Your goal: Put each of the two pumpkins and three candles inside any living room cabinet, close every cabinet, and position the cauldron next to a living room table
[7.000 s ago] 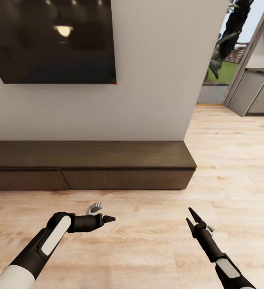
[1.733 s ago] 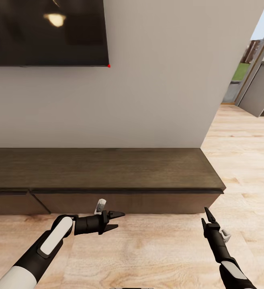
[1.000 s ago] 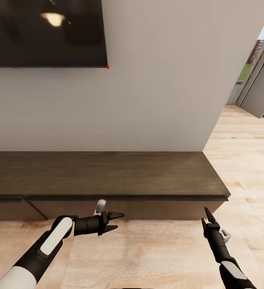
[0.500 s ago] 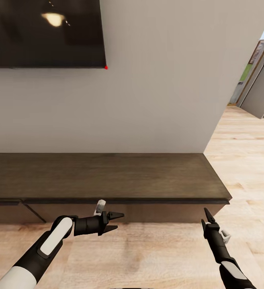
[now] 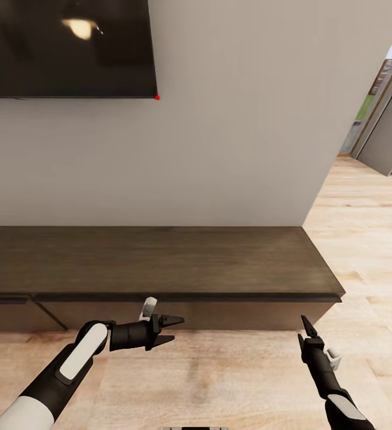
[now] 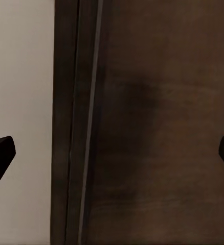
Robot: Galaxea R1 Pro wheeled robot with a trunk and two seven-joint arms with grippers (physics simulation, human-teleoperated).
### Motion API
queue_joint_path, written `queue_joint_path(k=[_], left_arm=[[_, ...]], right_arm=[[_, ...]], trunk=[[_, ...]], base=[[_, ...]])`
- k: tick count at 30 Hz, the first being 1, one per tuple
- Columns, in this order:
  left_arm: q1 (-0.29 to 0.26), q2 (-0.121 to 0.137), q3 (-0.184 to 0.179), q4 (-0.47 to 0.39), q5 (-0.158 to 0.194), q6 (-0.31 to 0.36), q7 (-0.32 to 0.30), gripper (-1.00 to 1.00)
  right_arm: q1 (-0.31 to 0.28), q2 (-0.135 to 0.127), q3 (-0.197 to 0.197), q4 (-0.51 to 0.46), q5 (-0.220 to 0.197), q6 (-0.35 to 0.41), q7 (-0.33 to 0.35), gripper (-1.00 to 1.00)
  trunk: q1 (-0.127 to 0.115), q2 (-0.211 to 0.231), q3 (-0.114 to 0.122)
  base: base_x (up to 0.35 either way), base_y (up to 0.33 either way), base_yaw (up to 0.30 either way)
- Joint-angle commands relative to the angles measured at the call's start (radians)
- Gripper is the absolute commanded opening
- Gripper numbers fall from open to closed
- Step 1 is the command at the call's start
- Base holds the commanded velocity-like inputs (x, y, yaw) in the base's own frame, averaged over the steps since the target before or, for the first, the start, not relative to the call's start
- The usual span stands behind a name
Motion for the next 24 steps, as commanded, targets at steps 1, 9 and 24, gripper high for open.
queue_joint_path(k=[1,9,24], left_arm=[[-0.001,0.001,-0.002,0.000,-0.006,0.000,-0.008,1.00],[-0.001,0.000,-0.002,0.000,-0.006,0.000,-0.008,1.00],[-0.001,0.000,-0.002,0.000,-0.006,-0.001,-0.008,1.00]], right_arm=[[-0.001,0.000,0.000,0.001,-0.010,0.010,0.004,1.00],[-0.001,0.000,0.001,0.000,-0.010,0.008,0.006,1.00],[-0.001,0.000,0.002,0.000,-0.009,0.008,0.005,1.00]], trunk=[[0.000,0.000,-0.001],[0.000,0.000,-0.001],[0.000,0.000,-0.001]], base=[[0.000,0.000,0.000],[0.073,0.000,0.000],[0.100,0.010,0.000]])
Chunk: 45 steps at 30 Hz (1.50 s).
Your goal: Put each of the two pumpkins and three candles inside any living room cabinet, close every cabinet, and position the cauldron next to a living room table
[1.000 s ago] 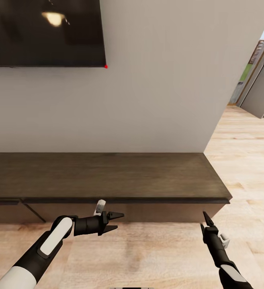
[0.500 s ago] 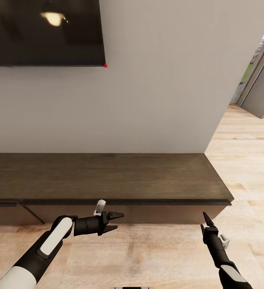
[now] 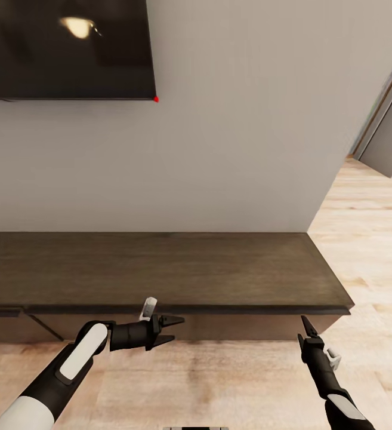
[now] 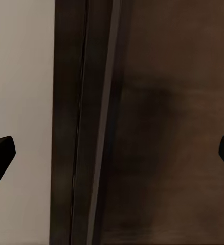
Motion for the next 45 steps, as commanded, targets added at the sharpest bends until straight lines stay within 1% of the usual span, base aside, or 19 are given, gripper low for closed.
queue_joint_path(k=[1,25,45], left_arm=[[-0.001,0.001,-0.002,0.000,-0.006,0.000,-0.008,1.00],[-0.001,0.000,-0.002,0.000,-0.008,-0.001,-0.008,1.00],[-0.001,0.000,-0.002,0.000,-0.008,-0.001,-0.008,1.00]], right_arm=[[-0.001,0.000,0.000,0.001,-0.010,0.010,0.004,1.00],[-0.001,0.000,0.000,0.001,-0.007,0.010,0.004,1.00],[-0.001,0.000,0.000,0.005,-0.007,0.012,-0.004,1.00]], trunk=[[0.000,0.000,-0.001],[0.000,0.000,-0.001],[0.000,0.000,-0.001]], base=[[0.144,0.001,0.000],[0.088,0.000,0.000],[0.007,0.000,0.000]])
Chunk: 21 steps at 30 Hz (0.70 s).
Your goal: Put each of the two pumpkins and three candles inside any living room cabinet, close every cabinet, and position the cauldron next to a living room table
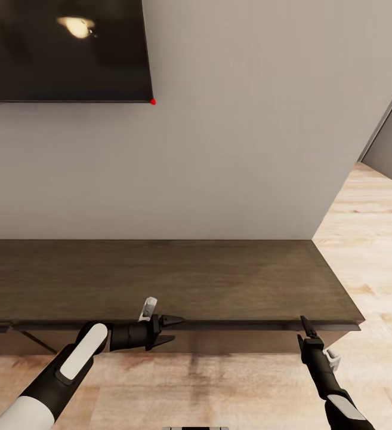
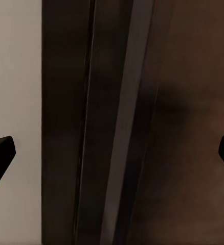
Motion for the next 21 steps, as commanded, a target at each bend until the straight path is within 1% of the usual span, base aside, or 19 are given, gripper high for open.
queue_joint_path(k=[1,4,5,8,13,21], left_arm=[[-0.001,0.001,-0.002,0.000,-0.006,0.000,-0.008,1.00],[-0.001,0.001,-0.002,0.000,-0.006,0.000,-0.008,1.00],[-0.001,0.001,-0.002,0.000,-0.006,0.000,-0.008,1.00],[-0.001,0.001,-0.002,0.000,-0.006,0.000,-0.008,1.00],[-0.001,0.001,-0.002,0.000,-0.005,0.000,-0.008,1.00],[-0.001,0.001,-0.002,0.000,-0.005,0.000,-0.008,1.00]], right_arm=[[-0.001,0.000,0.000,0.001,-0.010,0.010,0.004,1.00],[-0.001,0.000,0.000,0.007,-0.010,0.010,-0.004,1.00],[-0.001,0.000,0.000,0.016,-0.011,0.009,-0.018,1.00],[-0.001,0.000,0.000,0.025,-0.011,0.008,-0.035,1.00],[-0.001,0.000,0.000,0.028,-0.012,0.008,-0.042,1.00],[-0.001,0.000,0.000,0.027,-0.009,0.008,-0.039,1.00]], trunk=[[0.000,0.000,-0.001],[0.000,0.000,-0.001],[0.000,0.000,-0.001],[0.000,0.000,-0.001],[0.000,0.000,-0.001],[0.000,0.000,-0.001]], base=[[0.000,0.000,0.000],[0.000,0.000,0.000],[0.000,0.000,0.000],[0.000,0.000,0.000],[0.001,0.000,0.000],[0.058,0.000,0.000]])
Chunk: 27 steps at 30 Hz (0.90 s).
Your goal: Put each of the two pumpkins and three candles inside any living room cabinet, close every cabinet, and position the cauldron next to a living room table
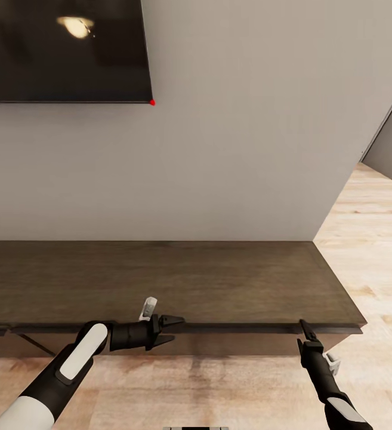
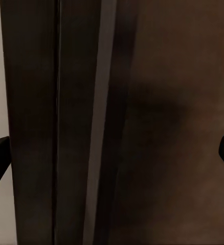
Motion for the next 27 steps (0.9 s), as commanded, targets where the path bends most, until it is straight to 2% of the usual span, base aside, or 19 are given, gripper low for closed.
queue_joint_path(k=[1,4,5,27], left_arm=[[-0.001,0.001,-0.002,0.000,-0.006,0.000,-0.008,1.00],[-0.001,0.001,-0.002,0.000,-0.006,0.000,-0.008,1.00],[-0.001,0.001,-0.002,0.000,-0.006,0.000,-0.008,1.00],[-0.001,0.000,-0.002,0.000,-0.007,0.000,-0.008,1.00]], right_arm=[[0.000,0.000,0.005,0.004,-0.005,0.009,-0.017,1.00],[0.000,0.000,0.005,0.003,-0.005,0.009,-0.017,1.00],[0.000,0.000,0.005,0.003,-0.005,0.008,-0.017,-1.00],[0.000,0.000,0.005,0.003,-0.008,0.010,-0.017,-1.00]], trunk=[[0.000,0.000,-0.001],[0.000,0.000,-0.001],[0.000,0.000,-0.001],[0.000,0.000,-0.001]], base=[[0.007,0.000,0.000],[0.003,0.000,0.000],[0.001,0.000,0.000],[-0.011,0.000,0.000]])
